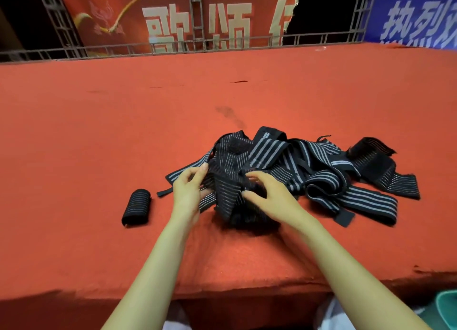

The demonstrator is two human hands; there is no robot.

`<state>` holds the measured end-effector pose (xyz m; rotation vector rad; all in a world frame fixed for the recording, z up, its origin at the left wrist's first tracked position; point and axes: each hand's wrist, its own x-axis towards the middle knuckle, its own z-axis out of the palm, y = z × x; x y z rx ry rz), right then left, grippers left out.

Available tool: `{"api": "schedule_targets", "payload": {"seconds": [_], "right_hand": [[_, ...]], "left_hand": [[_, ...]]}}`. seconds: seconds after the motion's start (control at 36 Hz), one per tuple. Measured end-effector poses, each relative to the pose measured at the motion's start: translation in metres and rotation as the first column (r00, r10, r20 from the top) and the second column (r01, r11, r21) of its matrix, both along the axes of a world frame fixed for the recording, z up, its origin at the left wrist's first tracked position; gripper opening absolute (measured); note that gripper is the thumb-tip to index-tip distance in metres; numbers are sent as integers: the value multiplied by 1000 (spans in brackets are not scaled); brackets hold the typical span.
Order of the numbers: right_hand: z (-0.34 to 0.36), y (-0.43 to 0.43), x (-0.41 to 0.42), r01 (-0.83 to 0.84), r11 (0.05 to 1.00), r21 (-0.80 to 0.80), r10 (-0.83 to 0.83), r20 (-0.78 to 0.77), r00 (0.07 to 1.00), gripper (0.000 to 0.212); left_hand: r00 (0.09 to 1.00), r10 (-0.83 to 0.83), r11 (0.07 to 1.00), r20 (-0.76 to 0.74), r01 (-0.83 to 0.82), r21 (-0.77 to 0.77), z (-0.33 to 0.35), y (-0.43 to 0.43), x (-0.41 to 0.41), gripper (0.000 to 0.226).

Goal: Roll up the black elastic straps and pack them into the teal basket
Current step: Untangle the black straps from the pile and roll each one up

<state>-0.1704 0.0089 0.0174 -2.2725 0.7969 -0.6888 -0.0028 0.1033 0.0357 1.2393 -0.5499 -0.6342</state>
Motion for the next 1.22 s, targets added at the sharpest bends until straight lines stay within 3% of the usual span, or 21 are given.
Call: {"api": "schedule_targets", "payload": {"seconds": [0.06, 0.08, 0.19, 0.28, 0.36, 0.44, 0.5, 0.58, 0.64, 0.81, 0.86, 1.03, 1.14, 1.22], "right_hand": [[13, 5, 3, -97, 990, 99, 87, 104, 991, 51], [19, 8, 4, -138, 988, 73, 132, 86, 988, 54], [28, 9, 10, -166, 985, -50, 157, -142, 977, 52], [25, 6, 12, -112, 990, -86, 89, -236, 968, 8], [19, 1, 11, -46, 998, -34, 42, -129, 991, 8], [24, -5, 10, 115, 993, 10, -116, 105, 988, 18], [34, -8, 8, 165, 972, 169, -208, 277, 938, 24], [46, -16, 1, 100, 913, 395, -273, 413, 869, 20], [50, -24, -5, 170, 932, 320, -299, 412, 861, 17], [64, -24, -22, 302, 948, 101, -311, 503, 807, 19], [62, -21, -27, 326, 944, 54, -314, 461, 830, 21], [13, 0, -51, 413, 905, 100, -425, 208, 881, 29], [-26, 2, -72, 458, 889, -9, -458, -58, 887, 40], [-29, 2, -81, 513, 858, -21, -514, -29, 857, 29]], "left_hand": [[1000, -14, 999, -10, 13, -33, 3, 3, -4, 17], [1000, -29, 998, -3, 29, -50, 5, 4, -5, 16], [997, -22, 996, 71, 28, -82, 20, 8, -3, 14], [996, 13, 993, 85, -4, -114, 30, 14, 7, 14], [991, 30, 995, 131, -17, -97, 34, 20, 15, 14], [988, -9, 998, 157, 19, -62, 31, 24, 15, 14], [985, -23, 999, 169, 29, -30, 26, 25, 14, 15], [964, 56, 996, 258, -73, 56, 14, 25, 19, 20], [929, 127, 982, 349, -168, 90, 6, 26, 23, 22], [825, 289, 945, 485, -328, -4, 7, 30, 5, 11], [817, 276, 951, 506, -310, -19, -1, 31, 1, 14], [764, 165, 954, 624, -283, 94, -44, 46, -8, 53], [767, 45, 926, 640, -273, 262, -63, 56, -7, 44], [793, 91, 909, 603, -313, 274, -61, 62, -2, 35]]}}
